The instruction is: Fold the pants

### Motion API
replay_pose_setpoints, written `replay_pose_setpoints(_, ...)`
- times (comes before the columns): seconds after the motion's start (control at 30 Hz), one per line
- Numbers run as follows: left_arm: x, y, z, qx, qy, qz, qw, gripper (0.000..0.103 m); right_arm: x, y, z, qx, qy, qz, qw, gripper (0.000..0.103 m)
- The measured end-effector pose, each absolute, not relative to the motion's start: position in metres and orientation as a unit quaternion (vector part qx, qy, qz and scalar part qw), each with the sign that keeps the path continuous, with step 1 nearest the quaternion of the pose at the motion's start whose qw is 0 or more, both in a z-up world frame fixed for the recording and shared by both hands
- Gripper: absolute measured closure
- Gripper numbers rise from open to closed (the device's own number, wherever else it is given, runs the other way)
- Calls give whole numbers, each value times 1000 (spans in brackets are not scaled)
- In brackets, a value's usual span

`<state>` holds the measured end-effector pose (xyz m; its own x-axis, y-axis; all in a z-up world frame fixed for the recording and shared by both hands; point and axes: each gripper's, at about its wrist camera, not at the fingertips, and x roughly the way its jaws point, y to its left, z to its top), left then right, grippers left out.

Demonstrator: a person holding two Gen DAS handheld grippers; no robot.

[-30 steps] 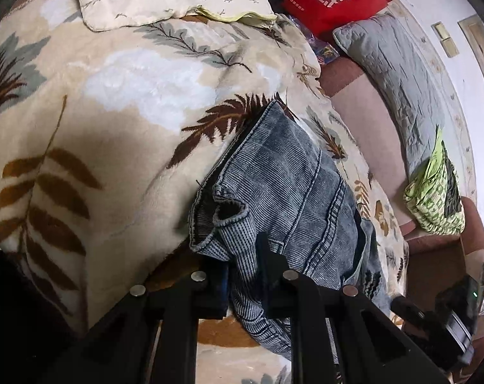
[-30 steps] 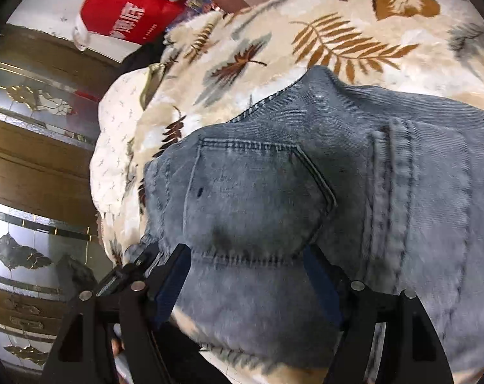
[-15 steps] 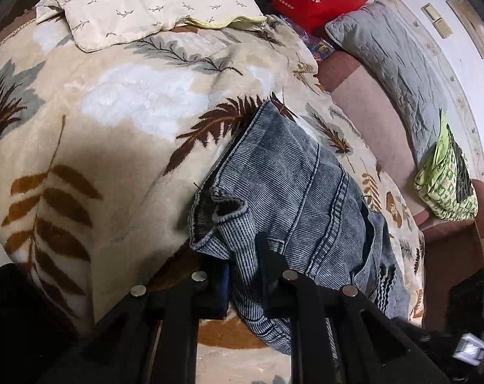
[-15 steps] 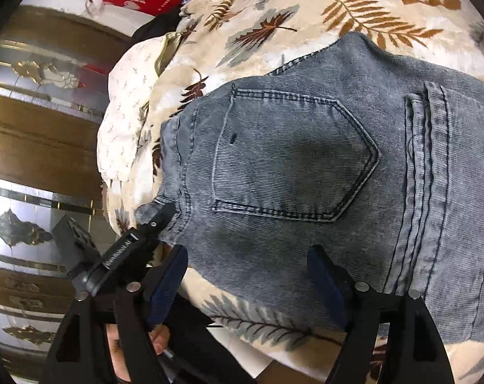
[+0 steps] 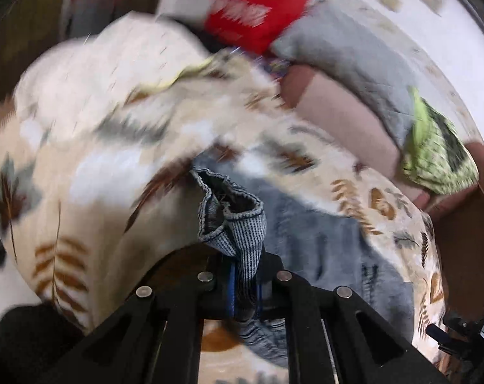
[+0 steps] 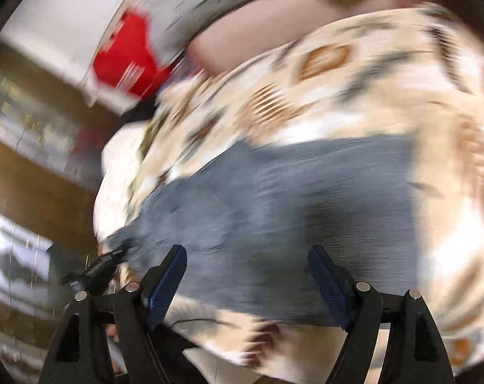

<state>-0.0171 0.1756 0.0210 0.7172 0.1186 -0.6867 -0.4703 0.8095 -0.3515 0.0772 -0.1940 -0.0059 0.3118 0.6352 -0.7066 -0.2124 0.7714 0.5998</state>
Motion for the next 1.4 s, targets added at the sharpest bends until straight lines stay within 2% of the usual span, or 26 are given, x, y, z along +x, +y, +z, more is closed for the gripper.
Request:
replay_pose_setpoints(0.2,3,54,89,-97,294,99,946,95,77,-310,-33,326,477,218,787,22)
replay_pose_setpoints(0.3,17,-19,93,-32,302,37,952,95,75,-342,-45,367,463,205,780,22)
replay_pose_setpoints(0.47,42,-117,38,29,373,-58,926,94,69,-380,-50,411,436,194,777,22)
replay_pose_setpoints(0.57,67,-148,-29,50,487,-98,867,90,69,-396,-64,433,442,177,765,22)
replay_pose_setpoints(0.6,66,-149,-37,57,489,-100,865,90,69,-398,-70,438,450,172,759,22)
replay_pose_setpoints(0.63,62,-148,-31,56,476,-107,871,83,68,-401,-73,439,455,170,756,22)
replay_pose_setpoints(0.67,58,-145,-22,45,470,-122,873,75,67,-403,-73,438,456,170,756,22)
replay_pose_setpoints(0.7,55,-140,-11,23,473,-150,868,55,67,-403,-72,434,455,170,759,22)
replay_pose_setpoints(0.73,51,-132,3,-4,471,-179,864,45,66,-404,-72,431,453,171,761,22)
replay_pose_setpoints(0.8,34,-114,28,-24,438,-188,879,35,66,-399,-68,427,450,177,764,22)
replay_pose_setpoints(0.9,12,-68,54,-33,381,-140,913,29,66,-379,-60,419,451,207,761,22)
replay_pose_setpoints(0.97,10,-33,55,-49,371,-91,923,25,63,-360,-53,413,454,245,751,22)
replay_pose_setpoints(1.1,17,21,30,-77,400,-15,913,26,54,-317,-53,421,470,310,711,22)
replay_pose_setpoints(1.27,40,21,-16,-61,460,-26,885,25,60,-300,-97,412,540,235,695,25)
replay_pose_setpoints(1.4,36,22,-29,-83,454,-30,886,24,51,-298,-66,409,508,239,719,25)
